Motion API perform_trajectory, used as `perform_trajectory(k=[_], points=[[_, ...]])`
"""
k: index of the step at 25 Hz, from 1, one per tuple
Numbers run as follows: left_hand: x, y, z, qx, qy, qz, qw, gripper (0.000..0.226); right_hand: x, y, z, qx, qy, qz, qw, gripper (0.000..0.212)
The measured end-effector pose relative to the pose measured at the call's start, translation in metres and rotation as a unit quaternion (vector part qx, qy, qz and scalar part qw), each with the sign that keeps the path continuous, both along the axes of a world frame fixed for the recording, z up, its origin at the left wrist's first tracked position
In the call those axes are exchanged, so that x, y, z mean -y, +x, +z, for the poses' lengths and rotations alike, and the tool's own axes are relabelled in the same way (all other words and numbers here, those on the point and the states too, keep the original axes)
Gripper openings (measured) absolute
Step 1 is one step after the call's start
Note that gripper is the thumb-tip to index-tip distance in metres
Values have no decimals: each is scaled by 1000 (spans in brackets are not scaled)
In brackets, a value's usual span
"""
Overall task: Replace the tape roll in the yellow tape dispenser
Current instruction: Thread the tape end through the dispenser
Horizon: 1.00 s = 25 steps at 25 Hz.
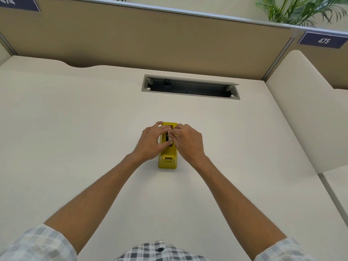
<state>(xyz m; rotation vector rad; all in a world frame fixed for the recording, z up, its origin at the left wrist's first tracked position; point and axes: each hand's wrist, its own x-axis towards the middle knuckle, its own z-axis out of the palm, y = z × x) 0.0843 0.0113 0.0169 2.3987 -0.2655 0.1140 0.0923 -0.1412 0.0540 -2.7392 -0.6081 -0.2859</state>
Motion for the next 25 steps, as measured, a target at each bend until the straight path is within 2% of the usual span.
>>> perform_trajectory(k=[6, 11, 15, 20, 25], points=[[0, -3, 1, -5, 3, 2, 1000, 46, 2, 0, 1, 3, -30, 7, 1000, 20], [0, -13, -3, -23, -61, -6, 998, 47, 2, 3, 4, -42, -2, 9, 999, 20], [2, -17, -9, -26, -64, -7, 998, 48, 2, 3, 5, -50, -7, 12, 999, 20], [-1, -17, -13, -61, -119, -22, 991, 53, 2, -2, 4, -48, -5, 22, 999, 19], [-7, -14, -14, -96, -131, -34, 986, 68, 2, -8, -1, -47, -13, 14, 999, 20]])
